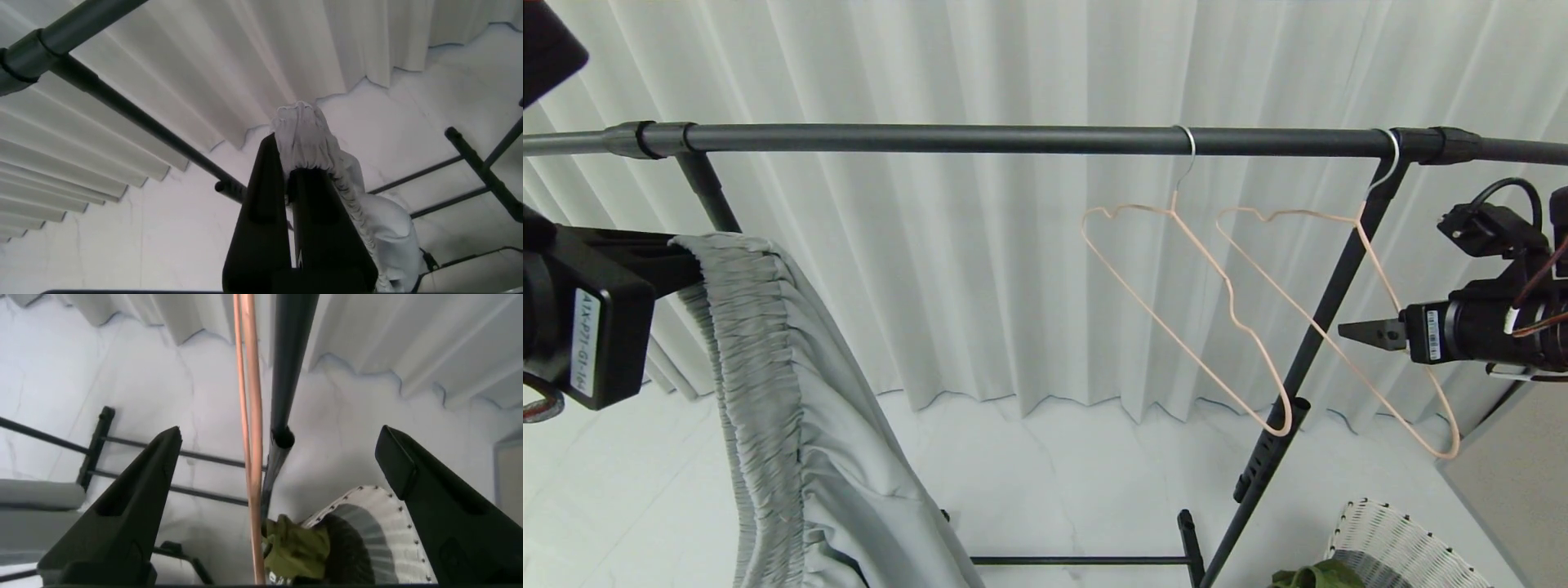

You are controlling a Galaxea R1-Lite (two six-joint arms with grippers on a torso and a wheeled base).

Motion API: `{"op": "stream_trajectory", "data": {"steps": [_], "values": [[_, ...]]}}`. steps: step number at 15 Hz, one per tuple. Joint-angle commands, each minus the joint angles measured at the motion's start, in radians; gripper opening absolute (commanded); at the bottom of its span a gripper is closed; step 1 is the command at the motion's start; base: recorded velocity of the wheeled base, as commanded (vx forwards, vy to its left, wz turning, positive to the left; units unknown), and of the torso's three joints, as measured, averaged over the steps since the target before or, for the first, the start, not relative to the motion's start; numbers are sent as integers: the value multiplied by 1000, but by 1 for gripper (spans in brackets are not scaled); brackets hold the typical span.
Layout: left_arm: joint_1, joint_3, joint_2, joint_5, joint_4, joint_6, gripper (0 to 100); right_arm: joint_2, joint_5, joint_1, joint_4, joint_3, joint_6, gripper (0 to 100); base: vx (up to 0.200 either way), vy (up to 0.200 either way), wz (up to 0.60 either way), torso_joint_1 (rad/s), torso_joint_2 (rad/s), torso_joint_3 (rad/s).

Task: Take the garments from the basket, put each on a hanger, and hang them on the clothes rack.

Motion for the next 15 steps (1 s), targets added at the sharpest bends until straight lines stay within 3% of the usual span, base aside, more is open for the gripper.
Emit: {"op": "stream_trajectory", "data": {"steps": [1,4,5,15], "values": [[0,1,-1,0,0,0,0,10,0,3,-1,5,3,100,0,0,0,0,0,0],[0,0,-3,0,0,0,0,17,0,1,-10,22,17,100,0,0,0,0,0,0],[0,0,-3,0,0,0,0,17,-1,1,-19,29,20,0,0,0,0,0,0,0],[0,3,-3,0,0,0,0,-13,-3,3,-51,40,21,0,0,0,0,0,0,0]]}}
